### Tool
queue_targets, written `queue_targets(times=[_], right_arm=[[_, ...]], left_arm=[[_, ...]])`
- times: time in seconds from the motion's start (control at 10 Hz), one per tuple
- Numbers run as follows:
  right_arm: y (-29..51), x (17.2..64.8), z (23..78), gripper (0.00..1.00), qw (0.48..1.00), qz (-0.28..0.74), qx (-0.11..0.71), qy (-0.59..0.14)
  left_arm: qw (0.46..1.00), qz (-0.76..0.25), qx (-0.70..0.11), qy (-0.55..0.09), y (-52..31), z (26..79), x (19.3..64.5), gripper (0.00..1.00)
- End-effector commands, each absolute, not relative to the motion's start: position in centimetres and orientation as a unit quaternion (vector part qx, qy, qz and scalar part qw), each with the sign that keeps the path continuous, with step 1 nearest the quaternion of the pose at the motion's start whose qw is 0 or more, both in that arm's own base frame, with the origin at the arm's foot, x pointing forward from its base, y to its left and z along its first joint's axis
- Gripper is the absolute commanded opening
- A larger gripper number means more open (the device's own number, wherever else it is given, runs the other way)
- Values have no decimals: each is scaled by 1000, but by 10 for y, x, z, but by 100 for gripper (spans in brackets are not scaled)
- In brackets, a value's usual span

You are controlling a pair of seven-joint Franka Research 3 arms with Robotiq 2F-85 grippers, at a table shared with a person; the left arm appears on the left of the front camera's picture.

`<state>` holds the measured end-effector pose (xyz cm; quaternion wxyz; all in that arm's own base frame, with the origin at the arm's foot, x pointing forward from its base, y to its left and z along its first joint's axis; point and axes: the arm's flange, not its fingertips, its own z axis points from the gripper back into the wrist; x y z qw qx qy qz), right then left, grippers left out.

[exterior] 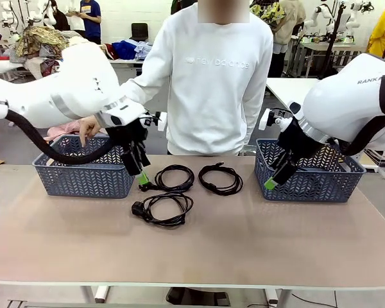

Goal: Organize the cables according to human instructions.
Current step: Pick up a bundle of cables and place it in the basket indicated by the human.

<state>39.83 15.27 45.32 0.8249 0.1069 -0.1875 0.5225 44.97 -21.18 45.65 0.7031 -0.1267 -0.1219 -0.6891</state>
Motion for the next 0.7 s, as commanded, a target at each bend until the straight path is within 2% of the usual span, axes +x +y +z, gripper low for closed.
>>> queue_targets(times=[0.0, 0.6], right_arm=[[152, 398, 454, 100, 826, 520, 107, -189], [152, 398, 454, 100, 826, 520, 107, -189]], left_arm=[[677, -720, -94, -120, -215, 448, 450, 100], [678, -721, -95, -109, -227, 443, 448, 100]])
